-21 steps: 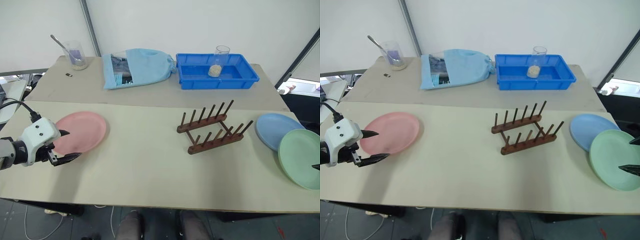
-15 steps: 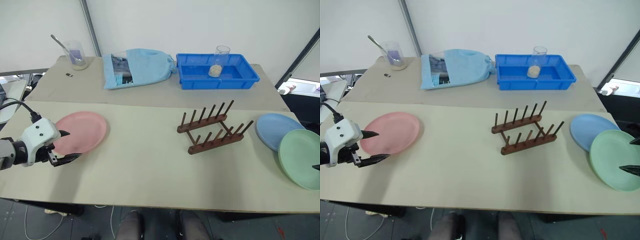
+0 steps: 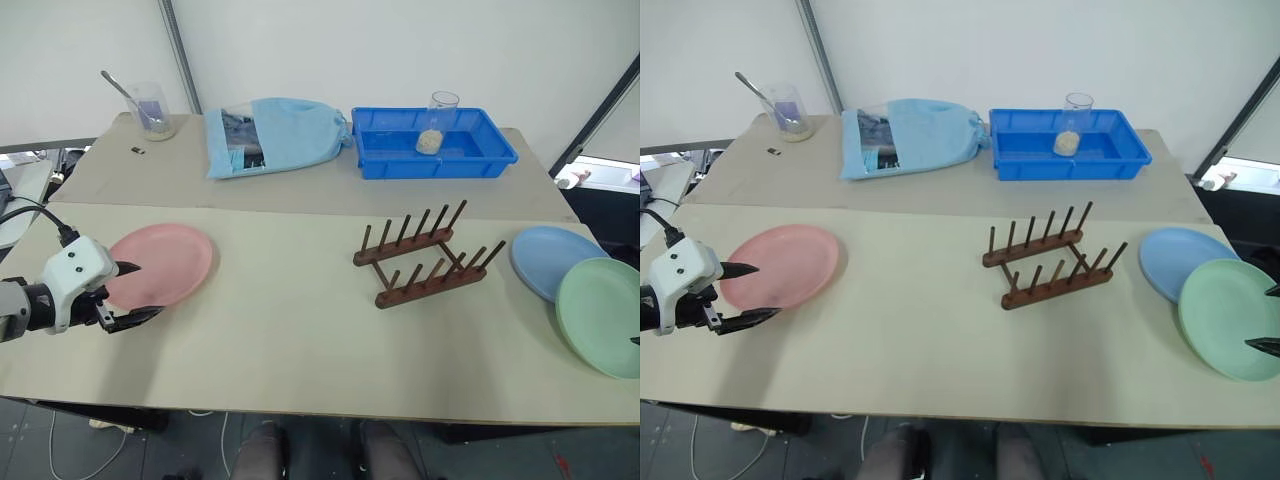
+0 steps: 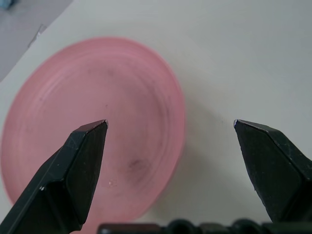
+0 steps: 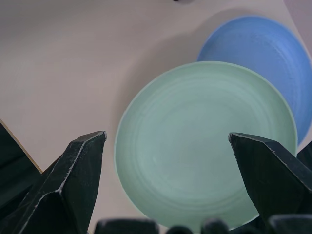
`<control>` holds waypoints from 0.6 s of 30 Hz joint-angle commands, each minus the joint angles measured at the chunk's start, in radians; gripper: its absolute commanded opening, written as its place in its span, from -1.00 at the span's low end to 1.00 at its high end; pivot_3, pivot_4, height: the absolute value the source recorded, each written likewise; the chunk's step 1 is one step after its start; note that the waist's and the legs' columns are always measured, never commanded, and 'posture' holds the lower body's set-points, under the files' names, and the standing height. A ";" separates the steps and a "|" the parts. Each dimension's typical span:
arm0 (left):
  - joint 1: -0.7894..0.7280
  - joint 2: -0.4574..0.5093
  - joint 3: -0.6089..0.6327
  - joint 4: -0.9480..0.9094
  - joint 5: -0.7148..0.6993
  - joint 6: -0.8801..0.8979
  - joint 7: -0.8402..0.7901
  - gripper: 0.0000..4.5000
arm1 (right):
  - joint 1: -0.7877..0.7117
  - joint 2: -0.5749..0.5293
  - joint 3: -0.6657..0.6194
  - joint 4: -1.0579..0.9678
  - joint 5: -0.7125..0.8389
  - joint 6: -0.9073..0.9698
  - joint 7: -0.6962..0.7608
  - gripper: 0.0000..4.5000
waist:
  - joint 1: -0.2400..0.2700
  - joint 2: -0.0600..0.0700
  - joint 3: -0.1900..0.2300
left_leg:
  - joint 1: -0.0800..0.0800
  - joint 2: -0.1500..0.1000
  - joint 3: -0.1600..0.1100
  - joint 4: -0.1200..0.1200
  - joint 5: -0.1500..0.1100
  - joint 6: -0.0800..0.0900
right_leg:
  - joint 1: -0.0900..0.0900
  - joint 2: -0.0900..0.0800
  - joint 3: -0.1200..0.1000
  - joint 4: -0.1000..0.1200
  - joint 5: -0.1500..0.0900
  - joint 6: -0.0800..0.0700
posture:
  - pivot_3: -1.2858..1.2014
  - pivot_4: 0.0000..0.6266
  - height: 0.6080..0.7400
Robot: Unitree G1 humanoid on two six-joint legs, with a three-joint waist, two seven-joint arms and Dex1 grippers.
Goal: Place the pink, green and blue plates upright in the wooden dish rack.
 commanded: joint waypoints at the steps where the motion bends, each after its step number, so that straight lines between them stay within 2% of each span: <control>1: -0.026 -0.010 0.037 -0.006 -0.029 -0.001 0.006 0.97 | -0.011 -0.014 -0.015 0.004 0.012 -0.021 0.006 1.00 | 0.000 0.000 0.000 | 0.000 0.000 0.000 0.000 0.000 0.000 | 0.000 0.000 0.000 0.000 0.000 0.000 | 0.03 -0.52 0.34; 4: -0.041 -0.024 0.007 -0.039 -0.037 0.001 0.007 0.97 | -0.012 -0.006 -0.017 -0.010 0.019 -0.019 0.001 1.00 | 0.000 0.000 0.000 | 0.000 0.000 0.000 0.000 0.000 0.000 | 0.000 0.000 0.000 0.000 0.000 0.000 | 0.03 -0.52 0.34; 6: -0.076 -0.081 -0.063 -0.112 -0.054 0.007 0.036 0.97 | -0.008 0.009 -0.038 -0.048 0.041 0.011 0.000 1.00 | 0.001 0.001 0.000 | 0.000 0.000 0.000 0.000 0.000 0.000 | 0.000 0.000 0.000 0.000 0.000 0.000 | 0.03 -0.52 0.34; 11: -0.146 -0.292 -0.286 -0.247 -0.037 0.046 0.140 0.97 | 0.070 0.091 -0.177 -0.312 0.144 0.228 0.019 1.00 | 0.010 0.003 -0.002 | 0.000 -0.002 0.000 0.002 0.000 0.000 | 0.003 0.000 0.002 0.000 0.002 0.004 | 0.03 -0.52 0.34; 15: -0.222 -0.485 -0.475 -0.191 0.049 0.012 0.229 0.97 | 0.158 0.185 -0.272 -0.593 0.239 0.456 -0.017 1.00 | 0.008 0.002 -0.001 | 0.000 -0.002 -0.001 0.003 0.000 0.000 | 0.004 0.001 0.002 0.000 0.004 0.008 | 0.03 -0.52 0.34; 18: -0.290 -0.629 -0.600 -0.078 0.120 -0.054 0.271 0.97 | 0.227 0.253 -0.303 -0.759 0.283 0.565 -0.056 1.00 | 0.006 0.001 -0.002 | 0.000 -0.003 -0.003 0.005 0.000 0.000 | 0.006 0.002 0.003 0.000 0.004 0.007 | 0.03 -0.52 0.34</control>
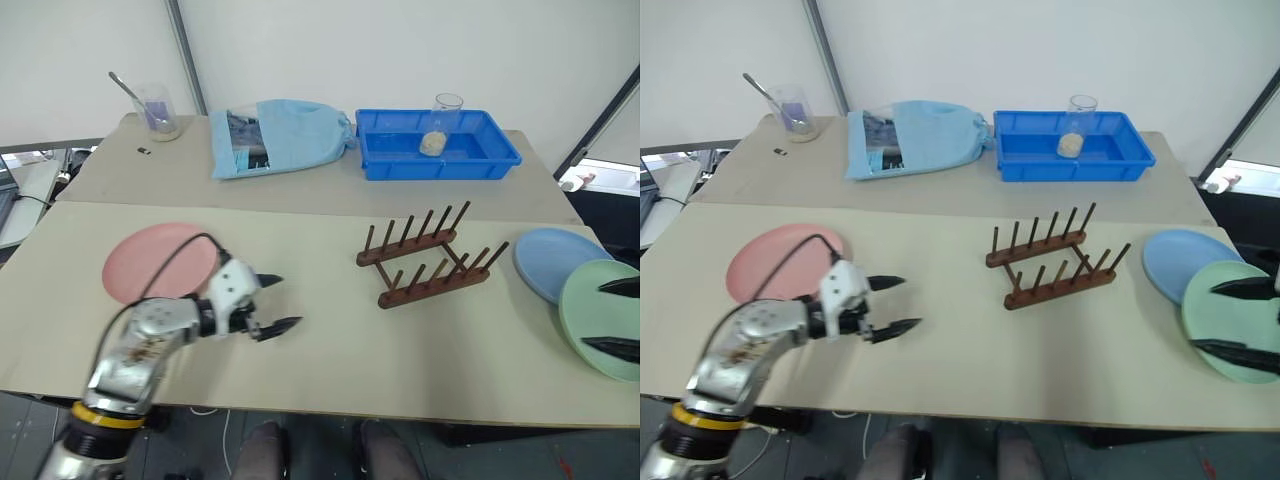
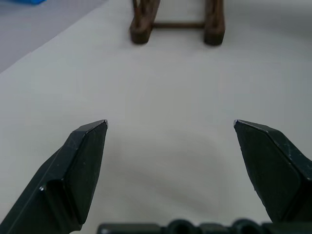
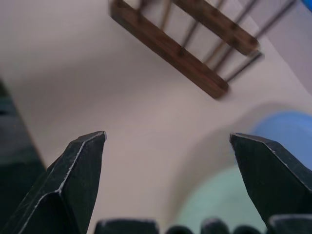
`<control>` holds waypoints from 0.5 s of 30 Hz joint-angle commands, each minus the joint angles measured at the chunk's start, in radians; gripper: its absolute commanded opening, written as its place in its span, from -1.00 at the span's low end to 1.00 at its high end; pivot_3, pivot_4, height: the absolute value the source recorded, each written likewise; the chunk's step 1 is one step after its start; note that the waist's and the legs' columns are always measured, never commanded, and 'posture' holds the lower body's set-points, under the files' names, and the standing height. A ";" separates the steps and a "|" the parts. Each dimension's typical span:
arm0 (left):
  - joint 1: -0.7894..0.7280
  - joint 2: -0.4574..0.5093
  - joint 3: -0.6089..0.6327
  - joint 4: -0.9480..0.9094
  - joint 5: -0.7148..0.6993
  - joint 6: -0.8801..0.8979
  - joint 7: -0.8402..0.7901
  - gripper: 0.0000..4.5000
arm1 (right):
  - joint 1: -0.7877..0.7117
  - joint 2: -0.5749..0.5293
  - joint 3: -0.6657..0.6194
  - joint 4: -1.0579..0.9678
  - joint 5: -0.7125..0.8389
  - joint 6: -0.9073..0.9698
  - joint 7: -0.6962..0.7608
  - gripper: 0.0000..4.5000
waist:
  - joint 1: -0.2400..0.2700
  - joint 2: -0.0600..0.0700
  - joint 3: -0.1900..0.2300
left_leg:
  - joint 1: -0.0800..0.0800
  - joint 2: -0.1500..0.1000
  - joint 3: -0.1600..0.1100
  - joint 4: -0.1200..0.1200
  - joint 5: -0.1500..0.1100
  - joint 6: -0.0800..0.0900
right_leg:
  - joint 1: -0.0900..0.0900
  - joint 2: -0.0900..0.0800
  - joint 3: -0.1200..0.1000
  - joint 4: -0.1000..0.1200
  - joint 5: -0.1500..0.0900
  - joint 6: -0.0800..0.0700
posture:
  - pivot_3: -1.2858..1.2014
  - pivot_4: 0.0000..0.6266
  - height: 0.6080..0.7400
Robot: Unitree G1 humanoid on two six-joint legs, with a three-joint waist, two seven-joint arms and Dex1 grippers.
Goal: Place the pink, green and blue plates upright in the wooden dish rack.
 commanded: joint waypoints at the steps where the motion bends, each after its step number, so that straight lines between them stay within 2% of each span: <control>1: -0.087 -0.147 -0.132 0.136 0.096 -0.117 0.062 0.97 | 0.064 0.060 -0.076 -0.188 0.061 0.138 -0.051 1.00 | 0.000 0.000 0.000 | 0.000 0.000 0.000 0.000 0.000 0.000 | 0.000 0.000 0.000 0.000 0.000 0.000 | 0.03 -0.52 0.34; 8: -0.230 -0.421 -0.252 0.470 0.206 -0.313 0.138 0.97 | 0.176 0.159 -0.118 -0.423 0.128 0.283 -0.134 1.00 | -0.004 -0.001 0.000 | -0.003 -0.003 -0.003 0.003 0.000 0.000 | 0.002 -0.001 0.002 -0.003 0.001 0.003 | 0.03 -0.52 0.34; 15: -0.314 -0.552 -0.244 0.714 0.260 -0.407 0.227 0.97 | 0.203 0.196 -0.130 -0.540 0.208 0.366 -0.220 1.00 | -0.003 0.000 0.000 | -0.004 -0.005 -0.008 0.003 0.000 0.000 | 0.003 0.000 0.002 -0.004 0.001 0.003 | 0.03 -0.52 0.34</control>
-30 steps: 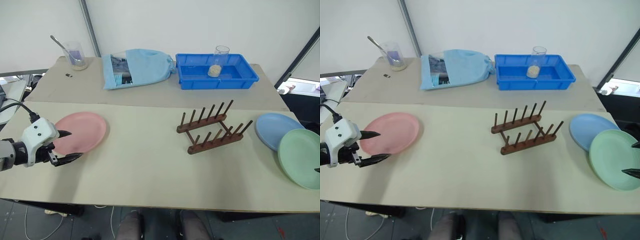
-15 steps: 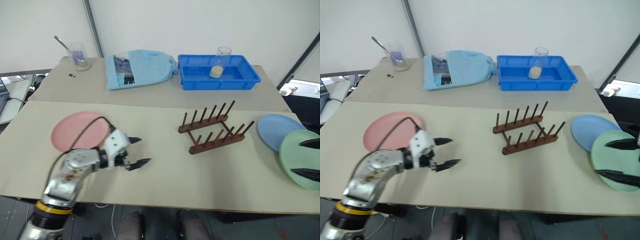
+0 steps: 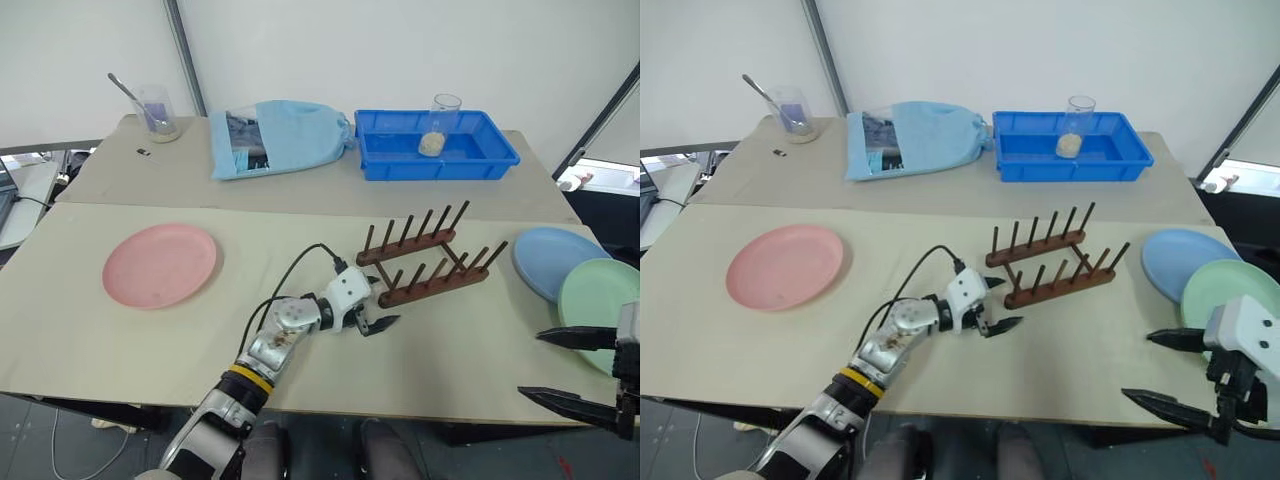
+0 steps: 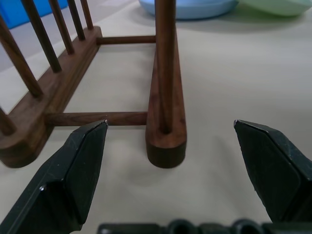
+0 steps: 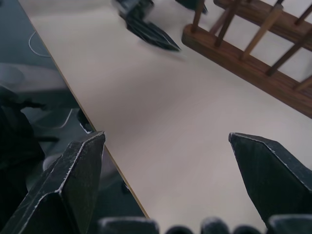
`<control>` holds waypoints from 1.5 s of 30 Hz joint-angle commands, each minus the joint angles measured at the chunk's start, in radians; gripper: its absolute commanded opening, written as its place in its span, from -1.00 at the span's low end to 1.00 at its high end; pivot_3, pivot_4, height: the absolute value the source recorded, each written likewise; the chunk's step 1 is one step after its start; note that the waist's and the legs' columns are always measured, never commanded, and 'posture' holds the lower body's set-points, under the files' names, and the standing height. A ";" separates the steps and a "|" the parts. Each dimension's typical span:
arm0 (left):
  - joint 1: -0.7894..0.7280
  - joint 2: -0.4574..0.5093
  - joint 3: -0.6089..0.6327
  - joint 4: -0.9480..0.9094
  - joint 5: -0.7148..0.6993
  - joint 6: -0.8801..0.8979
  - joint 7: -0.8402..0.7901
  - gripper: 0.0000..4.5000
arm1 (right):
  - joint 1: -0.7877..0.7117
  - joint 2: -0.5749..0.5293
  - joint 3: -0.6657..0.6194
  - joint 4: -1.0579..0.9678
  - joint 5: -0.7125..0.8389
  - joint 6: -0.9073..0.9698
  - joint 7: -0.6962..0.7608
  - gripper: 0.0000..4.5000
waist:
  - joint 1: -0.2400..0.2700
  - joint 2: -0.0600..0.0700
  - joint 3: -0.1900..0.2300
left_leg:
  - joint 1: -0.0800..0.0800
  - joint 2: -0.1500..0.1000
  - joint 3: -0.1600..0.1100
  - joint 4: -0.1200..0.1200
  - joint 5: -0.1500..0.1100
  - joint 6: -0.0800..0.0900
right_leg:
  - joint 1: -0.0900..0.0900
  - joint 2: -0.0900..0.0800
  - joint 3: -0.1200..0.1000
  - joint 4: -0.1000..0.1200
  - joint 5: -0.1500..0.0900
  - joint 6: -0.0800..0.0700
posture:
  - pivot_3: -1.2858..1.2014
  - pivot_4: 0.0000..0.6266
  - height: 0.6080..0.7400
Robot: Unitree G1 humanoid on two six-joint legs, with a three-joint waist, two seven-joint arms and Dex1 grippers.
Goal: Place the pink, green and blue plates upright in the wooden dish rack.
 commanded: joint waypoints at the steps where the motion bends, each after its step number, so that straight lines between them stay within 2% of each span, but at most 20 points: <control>1: -0.032 -0.040 0.010 0.055 0.010 -0.039 0.019 0.97 | 0.008 0.009 -0.046 -0.052 0.043 0.034 -0.041 1.00 | 0.002 0.000 0.000 | 0.000 0.000 -0.001 0.000 0.000 0.000 | 0.001 0.000 0.000 -0.001 0.000 0.000 | 0.03 -0.52 0.34; 3: -0.032 -0.046 0.002 0.064 0.013 -0.039 0.000 0.97 | 0.014 0.012 -0.050 -0.064 0.059 0.044 -0.056 1.00 | 0.003 0.000 0.000 | -0.001 -0.001 -0.002 0.000 0.000 0.000 | 0.001 0.000 0.000 -0.001 0.000 0.001 | 0.03 -0.52 0.34; 4: -0.030 -0.045 -0.002 0.066 0.017 -0.039 -0.007 0.75 | 0.016 0.013 -0.052 -0.069 0.066 0.047 -0.063 1.00 | 0.003 0.000 0.000 | -0.002 -0.002 -0.002 0.000 0.000 0.000 | 0.001 0.000 0.000 -0.001 0.000 0.001 | 0.03 -0.52 0.34; 6: -0.029 -0.044 -0.003 0.078 0.024 -0.043 -0.013 0.44 | 0.020 0.016 -0.053 -0.077 0.078 0.053 -0.076 1.00 | 0.003 0.000 0.000 | -0.002 -0.002 -0.003 0.000 0.000 0.000 | 0.002 0.000 0.000 -0.002 0.000 0.001 | 0.03 -0.52 0.34; 11: -0.035 -0.020 0.002 0.079 0.016 -0.047 -0.068 -0.62 | 0.040 0.028 -0.050 -0.104 0.103 0.057 -0.109 1.00 | 0.003 0.000 0.000 | -0.001 -0.002 -0.004 0.000 0.000 0.000 | 0.003 0.000 -0.001 -0.003 -0.001 0.002 | 0.03 -0.52 0.34; 12: -0.036 -0.014 0.005 0.076 0.014 -0.048 -0.079 -0.63 | 0.043 0.030 -0.051 -0.107 0.107 0.057 -0.113 1.00 | 0.003 0.000 0.000 | -0.001 -0.002 -0.004 0.000 0.000 0.000 | 0.004 0.000 -0.001 -0.003 -0.001 0.002 | 0.03 -0.52 0.34; 18: -0.055 0.081 0.014 0.034 -0.049 -0.076 -0.295 -0.63 | 0.105 0.060 -0.061 -0.144 0.118 0.044 -0.126 1.00 | 0.000 0.001 0.000 | 0.000 -0.001 -0.005 -0.001 0.000 0.000 | 0.005 0.000 -0.002 -0.003 -0.001 0.001 | 0.03 -0.52 0.34; 22: -0.103 0.123 0.007 0.077 -0.069 -0.118 -0.431 -0.63 | 0.158 0.092 -0.031 -0.184 0.114 0.021 -0.138 1.00 | 0.004 0.001 0.000 | -0.001 -0.001 -0.005 -0.001 0.000 0.000 | 0.005 0.000 -0.003 -0.003 -0.002 0.000 | 0.03 -0.52 0.34; 32: -0.189 0.104 0.037 0.262 -0.041 -0.194 -0.444 -0.63 | 0.190 0.111 0.083 -0.216 0.086 -0.036 -0.196 1.00 | 0.003 0.001 0.000 | -0.002 -0.001 -0.008 0.000 0.000 0.000 | 0.010 0.000 -0.005 -0.012 -0.001 0.002 | 0.03 -0.52 0.34; 34: -0.190 0.105 0.043 0.262 -0.043 -0.194 -0.446 -0.16 | 0.188 0.107 0.099 -0.206 0.079 -0.048 -0.200 1.00 | 0.003 0.001 0.000 | -0.002 -0.001 -0.008 0.000 0.000 0.001 | 0.010 0.000 -0.005 -0.013 0.000 0.002 | 0.03 -0.52 0.34; 36: -0.184 0.117 0.047 0.245 -0.043 -0.201 -0.452 0.19 | 0.190 0.107 0.120 -0.193 0.064 -0.070 -0.198 1.00 | 0.003 0.001 0.000 | -0.002 -0.001 -0.008 0.000 0.000 0.001 | 0.010 0.000 -0.005 -0.013 0.000 0.002 | 0.03 -0.52 0.34; 40: -0.141 0.208 0.061 0.113 -0.057 -0.164 -0.494 0.97 | 0.174 0.120 0.179 -0.164 0.007 -0.142 -0.215 1.00 | -0.007 0.001 -0.001 | -0.002 -0.001 -0.008 -0.001 0.000 0.001 | 0.010 0.000 -0.005 -0.013 0.000 0.002 | 0.03 -0.52 0.34; 45: 0.016 0.360 0.063 -0.291 -0.172 0.089 -0.580 0.97 | 0.090 0.080 0.352 -0.062 -0.147 -0.201 -0.310 1.00 | -0.021 0.002 -0.001 | 0.000 0.002 -0.008 -0.003 0.000 0.000 | 0.010 0.001 -0.005 -0.012 0.000 0.001 | 0.03 -0.52 0.34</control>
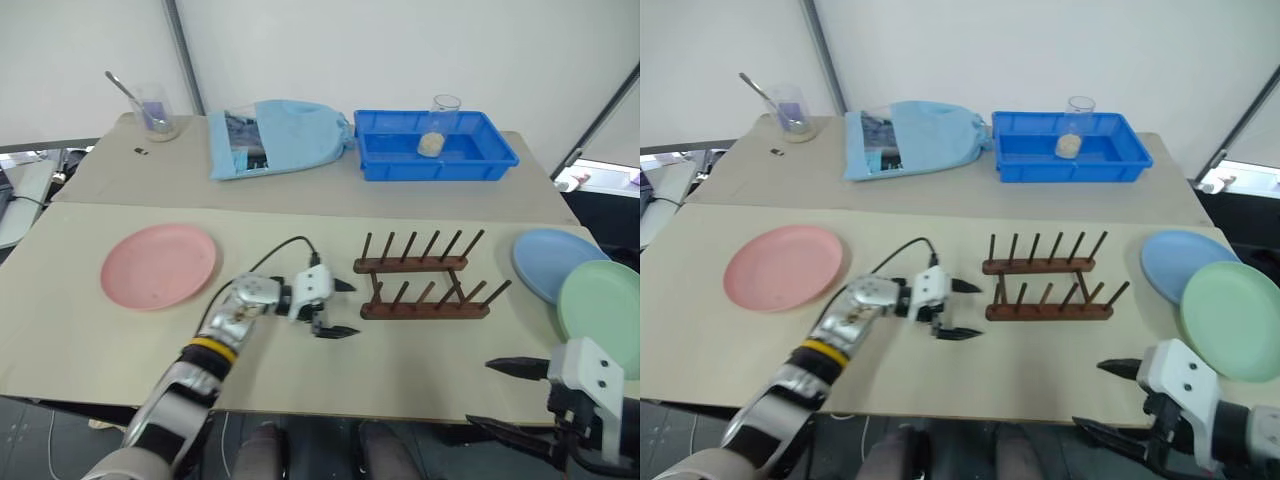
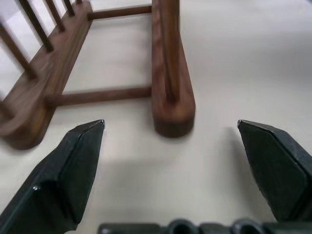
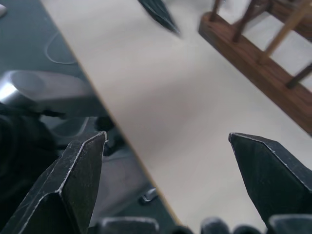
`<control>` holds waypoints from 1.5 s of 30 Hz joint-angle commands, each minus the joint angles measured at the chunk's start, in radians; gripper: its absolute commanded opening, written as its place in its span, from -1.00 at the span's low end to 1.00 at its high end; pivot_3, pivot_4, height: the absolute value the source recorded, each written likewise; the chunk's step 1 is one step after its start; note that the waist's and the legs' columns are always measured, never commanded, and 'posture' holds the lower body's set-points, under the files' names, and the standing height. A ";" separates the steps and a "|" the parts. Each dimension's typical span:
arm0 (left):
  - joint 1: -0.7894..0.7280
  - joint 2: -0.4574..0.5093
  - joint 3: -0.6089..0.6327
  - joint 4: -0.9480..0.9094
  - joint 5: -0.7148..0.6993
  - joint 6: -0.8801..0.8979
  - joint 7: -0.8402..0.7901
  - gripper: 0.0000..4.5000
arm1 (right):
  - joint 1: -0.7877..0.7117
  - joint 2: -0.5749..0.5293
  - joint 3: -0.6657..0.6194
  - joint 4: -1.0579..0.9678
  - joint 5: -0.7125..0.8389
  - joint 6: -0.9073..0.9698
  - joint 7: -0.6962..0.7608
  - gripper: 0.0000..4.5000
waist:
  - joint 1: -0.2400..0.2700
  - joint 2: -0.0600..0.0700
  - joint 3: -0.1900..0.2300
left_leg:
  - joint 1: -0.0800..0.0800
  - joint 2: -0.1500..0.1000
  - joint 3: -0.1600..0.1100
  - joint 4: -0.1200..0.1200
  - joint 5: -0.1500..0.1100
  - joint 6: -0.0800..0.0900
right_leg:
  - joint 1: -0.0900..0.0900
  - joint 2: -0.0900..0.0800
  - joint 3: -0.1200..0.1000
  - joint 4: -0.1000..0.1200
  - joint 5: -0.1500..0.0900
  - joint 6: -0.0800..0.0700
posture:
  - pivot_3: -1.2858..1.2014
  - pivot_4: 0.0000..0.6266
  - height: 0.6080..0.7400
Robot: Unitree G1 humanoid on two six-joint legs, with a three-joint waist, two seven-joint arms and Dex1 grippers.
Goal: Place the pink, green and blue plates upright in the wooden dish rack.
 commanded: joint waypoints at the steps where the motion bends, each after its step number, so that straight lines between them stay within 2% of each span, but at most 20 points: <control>1: 0.083 0.048 -0.015 -0.269 -0.081 0.149 -0.049 0.97 | -0.074 -0.012 0.100 0.067 -0.083 -0.073 -0.054 1.00 | -0.001 0.000 0.000 | 0.000 0.000 0.000 0.000 0.000 0.000 | 0.000 -0.001 0.000 0.000 0.000 0.000 | 0.03 -0.52 0.34; 2: 0.113 0.048 -0.028 -0.326 -0.083 0.181 -0.030 0.86 | -0.112 -0.012 0.142 0.095 -0.103 -0.093 -0.068 1.00 | -0.001 0.001 0.000 | 0.000 0.000 0.000 0.000 0.000 0.000 | 0.000 -0.001 0.000 0.000 0.000 0.000 | 0.03 -0.52 0.34; 5: 0.173 -0.016 -0.063 -0.404 -0.033 0.239 0.102 0.44 | -0.212 -0.039 0.286 0.213 -0.211 -0.147 -0.109 0.61 | 0.009 0.001 0.000 | 0.001 -0.001 0.000 0.002 0.000 0.000 | 0.002 -0.003 0.000 -0.001 0.000 0.000 | 0.03 -0.52 0.34; 11: 0.200 -0.134 -0.120 -0.374 0.116 0.248 0.347 -0.88 | -0.403 -0.031 0.494 0.426 -0.379 -0.246 -0.192 -0.32 | 0.020 0.001 0.000 | -0.001 -0.005 0.000 0.003 0.000 0.000 | 0.001 -0.002 0.001 -0.001 0.000 0.001 | 0.03 -0.52 0.34; 12: 0.199 -0.148 -0.125 -0.357 0.132 0.249 0.373 -1.00 | -0.446 -0.024 0.525 0.459 -0.397 -0.252 -0.203 -0.48 | 0.016 0.001 0.000 | 0.000 -0.005 0.000 0.003 0.000 0.000 | 0.001 -0.002 0.001 0.000 0.000 0.001 | 0.03 -0.52 0.34; 15: 0.182 -0.178 -0.129 -0.295 0.178 0.232 0.444 -1.00 | -0.576 0.010 0.604 0.552 -0.439 -0.271 -0.229 -0.93 | 0.011 0.001 -0.001 | 0.001 -0.004 0.000 0.003 0.000 0.000 | 0.002 0.000 0.001 0.001 0.000 0.001 | 0.03 -0.52 0.34; 16: 0.176 -0.185 -0.126 -0.279 0.186 0.226 0.459 -1.00 | -0.605 0.019 0.621 0.574 -0.449 -0.280 -0.234 -0.98 | 0.010 0.001 -0.001 | 0.001 -0.004 0.000 0.003 0.000 0.000 | 0.001 0.000 0.001 0.001 0.000 0.001 | 0.03 -0.52 0.34; 25: 0.076 -0.214 -0.104 -0.132 0.219 0.180 0.533 -1.00 | -0.800 0.061 0.698 0.764 -0.530 -0.366 -0.262 -0.98 | 0.011 0.001 -0.001 | 0.001 -0.005 0.000 0.003 0.000 0.000 | 0.003 0.000 0.002 0.001 0.001 0.002 | 0.03 -0.52 0.34; 35: -0.028 -0.225 -0.063 0.021 0.237 0.113 0.602 -1.00 | -0.851 0.082 0.718 0.758 -0.534 -0.353 -0.258 -0.98 | 0.011 0.002 -0.001 | 0.000 -0.005 0.000 0.003 0.000 0.000 | 0.002 0.000 0.002 0.001 0.005 0.007 | 0.03 -0.52 0.34; 45: -0.049 -0.253 -0.060 0.060 0.246 0.085 0.610 -1.00 | -0.863 0.081 0.717 0.768 -0.540 -0.359 -0.257 -0.98 | 0.012 0.002 -0.001 | 0.000 -0.005 0.000 0.003 0.000 0.000 | 0.001 0.000 0.002 0.001 0.005 0.008 | 0.03 -0.52 0.34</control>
